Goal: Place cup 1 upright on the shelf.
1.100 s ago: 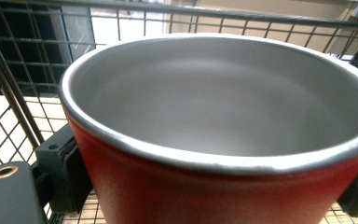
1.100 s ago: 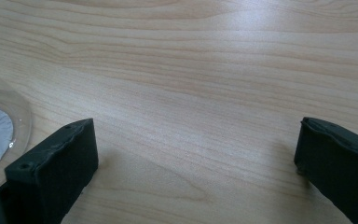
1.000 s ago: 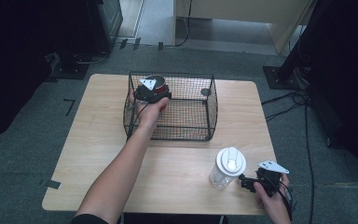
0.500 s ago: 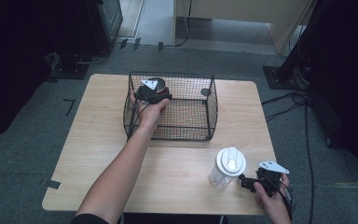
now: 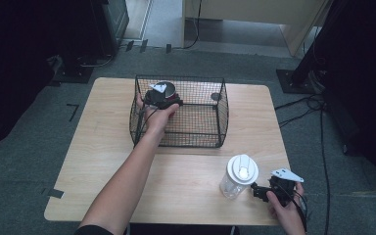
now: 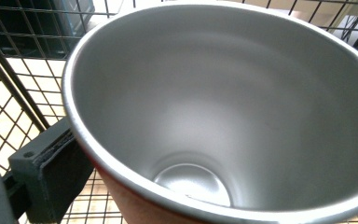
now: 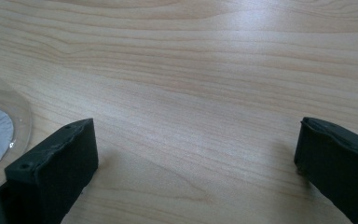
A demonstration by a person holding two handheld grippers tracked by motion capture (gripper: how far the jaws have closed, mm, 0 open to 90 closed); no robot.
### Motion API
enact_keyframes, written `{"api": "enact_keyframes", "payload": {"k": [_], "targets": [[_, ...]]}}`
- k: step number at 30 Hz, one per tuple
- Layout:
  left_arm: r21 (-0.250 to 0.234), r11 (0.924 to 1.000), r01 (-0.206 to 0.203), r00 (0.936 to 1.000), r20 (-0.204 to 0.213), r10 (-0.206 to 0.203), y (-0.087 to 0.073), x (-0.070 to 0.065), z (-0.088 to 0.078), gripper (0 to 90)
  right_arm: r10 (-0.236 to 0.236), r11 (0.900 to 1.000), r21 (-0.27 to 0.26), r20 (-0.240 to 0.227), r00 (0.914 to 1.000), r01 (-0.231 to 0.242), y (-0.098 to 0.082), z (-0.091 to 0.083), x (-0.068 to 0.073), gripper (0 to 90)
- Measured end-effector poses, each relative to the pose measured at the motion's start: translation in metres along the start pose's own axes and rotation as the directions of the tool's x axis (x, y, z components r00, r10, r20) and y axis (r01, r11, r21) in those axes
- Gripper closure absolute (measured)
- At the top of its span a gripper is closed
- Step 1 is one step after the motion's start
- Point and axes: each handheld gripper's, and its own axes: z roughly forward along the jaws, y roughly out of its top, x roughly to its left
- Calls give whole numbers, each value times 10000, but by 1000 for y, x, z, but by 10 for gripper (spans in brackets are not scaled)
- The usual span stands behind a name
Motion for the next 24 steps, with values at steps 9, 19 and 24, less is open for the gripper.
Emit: {"api": "enact_keyframes", "payload": {"k": [9, 19, 24], "targets": [[-265, 9993, -275, 9994, -233, 269, 2, -3, -6, 0, 9, 10000, -4, -10, 10000, -9, 0, 0, 0, 0], [-733, 9970, -252, 9992, -334, 228, 8, -3, -14, 0, 8, 10000, 2, 3, 10000, -8, 0, 0, 0, 0], [-1106, 9932, -350, 9990, -323, 316, 11, -4, -19, 0, 4, 10000, 6, 5, 10000, -4, 0, 0, 0, 0]]}}
